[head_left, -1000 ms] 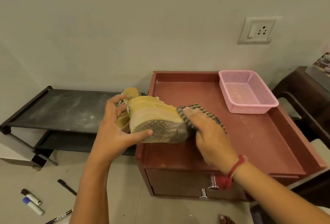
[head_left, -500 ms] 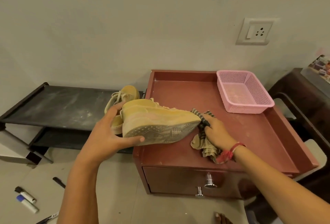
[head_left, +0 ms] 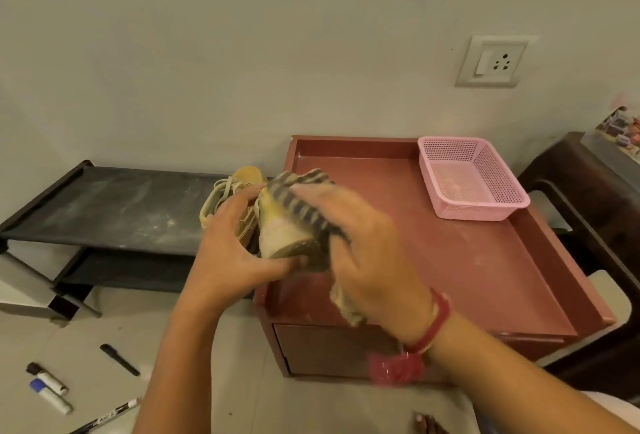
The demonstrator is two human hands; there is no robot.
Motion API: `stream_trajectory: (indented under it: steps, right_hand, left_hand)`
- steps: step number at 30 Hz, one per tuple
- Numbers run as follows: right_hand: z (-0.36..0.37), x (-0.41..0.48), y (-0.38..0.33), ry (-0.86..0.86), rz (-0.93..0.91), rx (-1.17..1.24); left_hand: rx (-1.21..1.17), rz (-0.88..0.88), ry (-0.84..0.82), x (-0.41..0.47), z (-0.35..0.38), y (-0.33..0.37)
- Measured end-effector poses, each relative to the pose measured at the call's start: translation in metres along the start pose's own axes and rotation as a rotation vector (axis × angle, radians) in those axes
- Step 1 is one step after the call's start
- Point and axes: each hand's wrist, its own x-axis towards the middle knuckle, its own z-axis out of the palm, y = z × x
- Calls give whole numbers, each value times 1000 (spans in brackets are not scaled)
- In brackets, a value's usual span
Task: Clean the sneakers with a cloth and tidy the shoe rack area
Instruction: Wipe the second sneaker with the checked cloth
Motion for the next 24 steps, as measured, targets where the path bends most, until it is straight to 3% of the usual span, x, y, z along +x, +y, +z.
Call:
stream_trajectory:
  steps: [3, 6, 14, 20, 24]
  right_hand:
    - [18, -12, 1, -204, -148, -290]
    - [18, -23, 13, -301, -70, -324]
    - [13, -51, 65, -254, 99, -480]
    - [0, -61, 104, -265, 139, -507]
    - [-17, -57, 128, -278, 386, -355]
  left_hand:
    - [30, 10, 12, -1, -2, -2]
    - [52, -17, 3, -2, -7, -6]
    - [154, -130, -46, -6, -20, -12]
    - [342, -254, -225, -9, -24, -7]
    - [448, -302, -242, -12, -23, -5]
